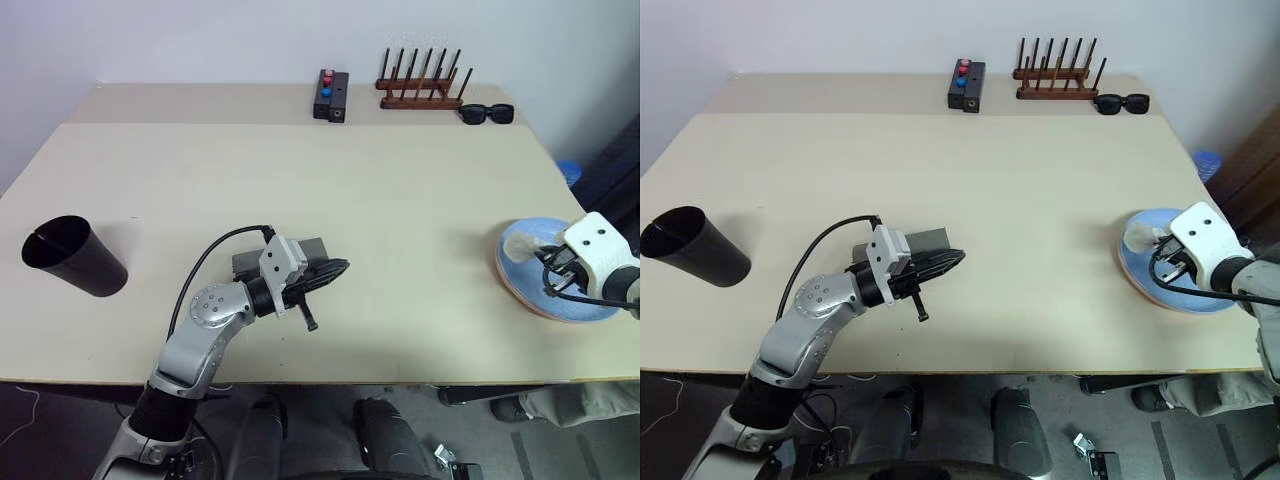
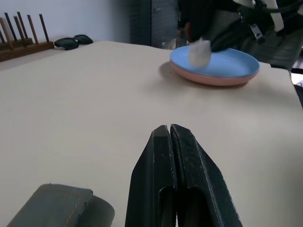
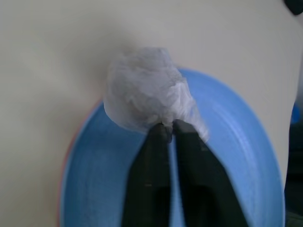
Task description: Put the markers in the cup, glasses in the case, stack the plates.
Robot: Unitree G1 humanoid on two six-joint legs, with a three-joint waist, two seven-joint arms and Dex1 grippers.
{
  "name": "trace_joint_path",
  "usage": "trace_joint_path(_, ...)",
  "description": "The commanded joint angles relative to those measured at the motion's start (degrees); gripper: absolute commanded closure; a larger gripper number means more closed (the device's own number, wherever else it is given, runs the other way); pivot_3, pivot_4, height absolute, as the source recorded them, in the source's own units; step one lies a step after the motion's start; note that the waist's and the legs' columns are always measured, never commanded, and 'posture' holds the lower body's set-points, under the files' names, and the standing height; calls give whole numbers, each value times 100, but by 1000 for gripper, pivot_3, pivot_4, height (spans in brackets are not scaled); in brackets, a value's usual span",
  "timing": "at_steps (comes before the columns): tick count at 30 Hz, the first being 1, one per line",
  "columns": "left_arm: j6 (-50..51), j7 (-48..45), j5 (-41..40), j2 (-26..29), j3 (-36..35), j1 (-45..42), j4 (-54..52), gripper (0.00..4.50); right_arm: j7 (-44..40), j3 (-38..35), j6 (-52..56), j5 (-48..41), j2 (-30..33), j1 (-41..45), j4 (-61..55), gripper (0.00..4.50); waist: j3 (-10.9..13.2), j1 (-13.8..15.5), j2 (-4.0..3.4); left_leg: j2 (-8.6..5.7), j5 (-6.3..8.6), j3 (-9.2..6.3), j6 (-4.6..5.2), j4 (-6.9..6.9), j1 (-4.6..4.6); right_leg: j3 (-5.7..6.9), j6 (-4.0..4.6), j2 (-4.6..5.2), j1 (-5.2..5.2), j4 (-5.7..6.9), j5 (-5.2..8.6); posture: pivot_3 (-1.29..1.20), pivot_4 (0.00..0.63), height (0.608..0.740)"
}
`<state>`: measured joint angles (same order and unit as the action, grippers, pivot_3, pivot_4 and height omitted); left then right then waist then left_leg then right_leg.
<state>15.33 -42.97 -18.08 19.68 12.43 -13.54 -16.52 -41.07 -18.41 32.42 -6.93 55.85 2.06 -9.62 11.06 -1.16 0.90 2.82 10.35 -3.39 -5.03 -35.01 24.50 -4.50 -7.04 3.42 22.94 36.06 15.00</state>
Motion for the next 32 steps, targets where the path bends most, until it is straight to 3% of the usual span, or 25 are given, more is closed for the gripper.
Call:
trace_joint_path(1, -132, 118, -46, -30, -172, -8, -278, 4500, 141, 36, -94, 179, 125, 250, 10, 2082, 0, 3, -1, 0, 0, 0, 0, 0, 0, 0, 0, 0, 0, 0, 0, 0, 150, 740)
trace_joint_path(4, -227, 229, 47, -12, -244, -47, -267, 4500, 191, 110, -244, 281, 141, 398, 89, 577, 0, 8, -1, 0, 0, 1, 0, -1, 0, 0, 0, 0, 0, 0, 0, 0, 150, 740)
trace_joint_path(9, -245, 917, 364, 5, -728, -320, -10, 4500, 72, 85, -517, -209, -300, 920, 4, 577, 0, -2, 0, 0, 0, 0, 0, -2, 0, 0, -1, -2, 0, 0, 0, 0, 150, 740)
trace_joint_path(15, 175, 1993, 513, 181, -1897, -68, -155, 4500, -450, 346, -284, -1495, -1321, 1453, -294, 577, 2, -47, -1, 3, 0, -6, 2, 13, -1, 1, -10, -10, 2, 6, 3, 0, 150, 740)
trace_joint_path(25, 555, 1816, 294, 766, -2589, 1281, -942, 4500, -1285, 1021, -986, -1520, -1522, 1787, 806, 577, 4, 15, 2, 2, 1, -4, -1, 5, 0, 1, -5, -6, 0, 3, 3, 0, 150, 740)
trace_joint_path(32, 629, 2055, 291, 688, -2683, 1505, -1093, 4500, -1504, 1326, -1492, -1319, -1646, 2210, 1572, 577, 4, -5, 2, 2, 2, 1, -1, 10, 1, 0, -2, -2, 7, 2, 1, 0, 150, 740)
